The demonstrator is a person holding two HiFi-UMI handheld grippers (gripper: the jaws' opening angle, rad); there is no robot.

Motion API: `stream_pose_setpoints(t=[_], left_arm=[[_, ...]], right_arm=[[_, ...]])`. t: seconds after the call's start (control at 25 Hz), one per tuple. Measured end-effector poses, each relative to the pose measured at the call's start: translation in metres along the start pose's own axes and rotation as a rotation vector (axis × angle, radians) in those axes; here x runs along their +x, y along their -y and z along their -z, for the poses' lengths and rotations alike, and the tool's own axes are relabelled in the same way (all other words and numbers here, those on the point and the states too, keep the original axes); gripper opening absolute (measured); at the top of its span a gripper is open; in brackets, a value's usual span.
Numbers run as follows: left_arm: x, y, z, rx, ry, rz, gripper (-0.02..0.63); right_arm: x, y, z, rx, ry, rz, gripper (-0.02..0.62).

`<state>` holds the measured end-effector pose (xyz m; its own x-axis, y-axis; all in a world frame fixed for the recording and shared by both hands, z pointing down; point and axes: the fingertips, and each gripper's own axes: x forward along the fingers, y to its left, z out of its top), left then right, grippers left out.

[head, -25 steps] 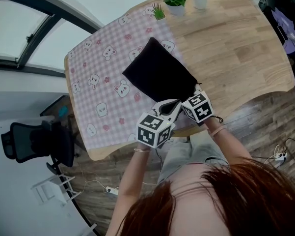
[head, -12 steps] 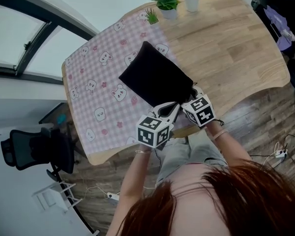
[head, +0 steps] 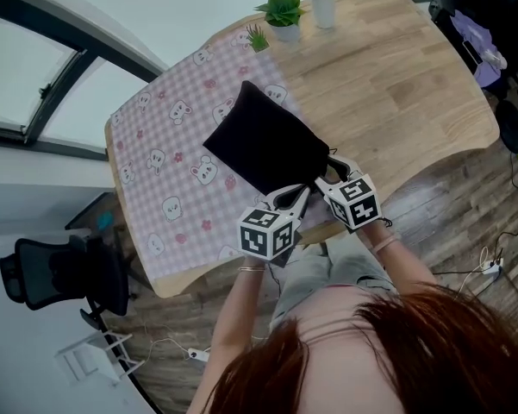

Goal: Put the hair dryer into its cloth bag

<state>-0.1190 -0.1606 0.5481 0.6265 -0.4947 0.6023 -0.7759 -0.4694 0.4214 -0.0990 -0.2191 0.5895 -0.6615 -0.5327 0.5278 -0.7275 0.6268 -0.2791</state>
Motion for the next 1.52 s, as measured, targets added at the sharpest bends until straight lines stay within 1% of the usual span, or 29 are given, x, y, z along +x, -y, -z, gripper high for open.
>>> stream_pose_setpoints(t=[0.24,0.44,0.92,1.28,1.36,1.48,1.52], left_arm=[[0.003,0.0,0.008,0.017,-0.007,-0.028,0.018],[0.007,0.004,0.01,0.026,-0.013,-0.023,0.018],[0.014,0.002,0.017,0.037,0.006,-0.047,0.02],[0.019,-0.001,0.026,0.053,0.003,-0.062,0.021],[0.022,0.0,0.028,0.054,-0.005,-0.052,0.029],[0.025,0.002,0.031,0.058,-0.022,-0.027,0.083],[0.026,0.002,0.032,0.065,-0.024,-0.023,0.091]], right_arm=[[-0.016,0.01,-0.001,0.028,0.027,0.052,0.142],[-0.027,0.013,-0.002,0.026,0.038,0.085,0.1],[-0.045,0.019,-0.005,0.034,0.049,0.155,0.075],[-0.061,0.017,-0.005,0.035,0.05,0.202,0.071],[-0.064,0.015,-0.004,0.036,0.049,0.211,0.071],[-0.068,0.011,-0.001,0.039,0.05,0.225,0.069],[-0.069,0.009,-0.001,0.04,0.052,0.23,0.069]])
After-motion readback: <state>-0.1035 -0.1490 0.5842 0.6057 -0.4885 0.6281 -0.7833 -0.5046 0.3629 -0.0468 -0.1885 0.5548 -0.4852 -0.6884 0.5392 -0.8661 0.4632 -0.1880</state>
